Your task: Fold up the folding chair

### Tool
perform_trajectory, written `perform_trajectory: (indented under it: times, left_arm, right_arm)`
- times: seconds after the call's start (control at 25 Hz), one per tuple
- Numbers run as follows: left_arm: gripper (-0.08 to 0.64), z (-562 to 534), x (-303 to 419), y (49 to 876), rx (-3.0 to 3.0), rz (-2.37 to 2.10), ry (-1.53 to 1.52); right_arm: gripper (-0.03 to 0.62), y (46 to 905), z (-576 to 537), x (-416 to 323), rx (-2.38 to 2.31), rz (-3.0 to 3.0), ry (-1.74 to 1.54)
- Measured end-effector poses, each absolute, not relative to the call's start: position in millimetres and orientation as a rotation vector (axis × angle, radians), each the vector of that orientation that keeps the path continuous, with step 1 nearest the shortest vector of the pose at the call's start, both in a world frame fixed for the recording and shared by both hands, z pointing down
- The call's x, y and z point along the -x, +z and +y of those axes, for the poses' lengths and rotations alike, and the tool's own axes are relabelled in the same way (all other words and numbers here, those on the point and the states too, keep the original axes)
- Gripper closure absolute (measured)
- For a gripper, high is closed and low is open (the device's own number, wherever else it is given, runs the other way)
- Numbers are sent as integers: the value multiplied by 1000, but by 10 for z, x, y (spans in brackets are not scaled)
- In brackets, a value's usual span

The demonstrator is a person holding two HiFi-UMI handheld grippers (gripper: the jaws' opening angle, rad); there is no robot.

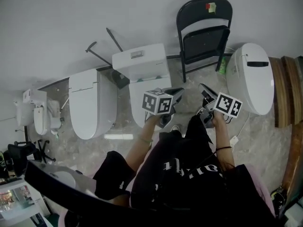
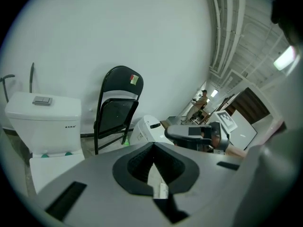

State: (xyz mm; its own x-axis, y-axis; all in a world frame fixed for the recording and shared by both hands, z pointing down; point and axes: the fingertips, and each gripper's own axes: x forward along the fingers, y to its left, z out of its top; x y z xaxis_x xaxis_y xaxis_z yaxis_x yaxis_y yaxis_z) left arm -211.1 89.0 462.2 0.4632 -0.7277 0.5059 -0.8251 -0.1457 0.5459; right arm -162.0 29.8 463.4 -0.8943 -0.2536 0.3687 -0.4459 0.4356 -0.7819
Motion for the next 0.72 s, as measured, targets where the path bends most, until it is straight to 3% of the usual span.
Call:
perform_trajectory:
  times: [0.32, 0.72]
  left_arm:
    - [557, 1388, 2075, 4628, -1903, -1282, 91]
    - [557, 1669, 1376, 4484, -1936, -1309, 73]
  right_arm:
    - [547, 4651, 975, 1490, -632, -2453, 1379]
    - [550, 4599, 1292, 796, -657, -2468, 1329]
